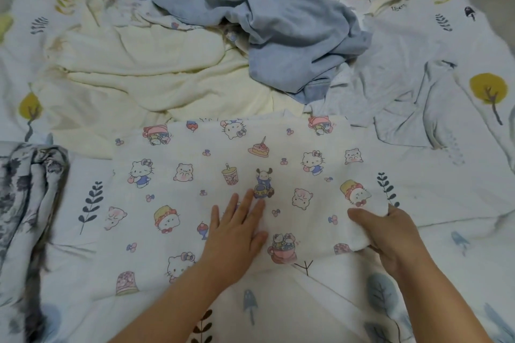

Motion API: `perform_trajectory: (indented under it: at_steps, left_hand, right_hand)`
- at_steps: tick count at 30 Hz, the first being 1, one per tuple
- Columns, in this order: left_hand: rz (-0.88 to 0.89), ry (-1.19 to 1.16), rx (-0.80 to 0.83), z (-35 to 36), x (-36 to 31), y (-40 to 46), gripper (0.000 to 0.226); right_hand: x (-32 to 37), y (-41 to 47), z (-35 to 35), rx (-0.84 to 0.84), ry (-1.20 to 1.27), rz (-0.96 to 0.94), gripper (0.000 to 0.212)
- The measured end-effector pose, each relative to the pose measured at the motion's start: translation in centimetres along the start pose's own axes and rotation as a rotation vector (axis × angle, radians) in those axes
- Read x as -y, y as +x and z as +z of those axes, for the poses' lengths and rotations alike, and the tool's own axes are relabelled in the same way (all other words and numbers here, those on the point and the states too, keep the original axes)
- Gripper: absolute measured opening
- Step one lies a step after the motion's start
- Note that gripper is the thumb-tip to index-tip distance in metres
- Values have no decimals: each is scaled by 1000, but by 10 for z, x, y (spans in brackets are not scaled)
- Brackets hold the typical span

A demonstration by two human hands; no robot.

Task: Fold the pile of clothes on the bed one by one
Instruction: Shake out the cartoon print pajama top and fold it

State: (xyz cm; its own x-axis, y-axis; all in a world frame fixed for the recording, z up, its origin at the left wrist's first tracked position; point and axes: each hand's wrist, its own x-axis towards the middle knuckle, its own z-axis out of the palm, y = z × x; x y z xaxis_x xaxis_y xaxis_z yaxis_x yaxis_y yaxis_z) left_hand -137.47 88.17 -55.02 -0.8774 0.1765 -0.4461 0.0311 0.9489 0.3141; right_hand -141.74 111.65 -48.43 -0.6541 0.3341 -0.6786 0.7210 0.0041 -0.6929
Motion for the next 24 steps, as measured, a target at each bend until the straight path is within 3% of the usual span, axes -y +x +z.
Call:
perform_trajectory:
  at_steps: [2,5,9,11,14,17,20,24]
  left_hand:
    - [-13,-234,21,-19,1,-2,54]
    - [-80,-762,-119,-58,7,-13,39]
    - [-107,-1262,-229,-115,27,-27,25]
    - [-66,-1534,-192,-136,46,-33,39]
    - [-76,-1742,-186,-149,86,-39,61]
    - [-301,-1695,-174,-144,120,-42,71]
    - [-515,-1127,-130,-128,136,-39,69]
    - [-502,-750,-248,-100,134,-24,52]
  right_hand:
    - [12,-21,15,-6,-54,-183,20]
    - [31,-60,46,73,-195,-423,19]
    - [43,-113,103,78,-661,-891,19]
    - [40,-136,136,144,-819,-1058,32]
    - [21,-156,182,289,-952,-1082,43]
    - [-4,-154,210,538,-1106,-1065,49]
    - [-18,-147,218,872,-1162,-947,53]
    - [-26,-143,217,913,-942,-902,47]
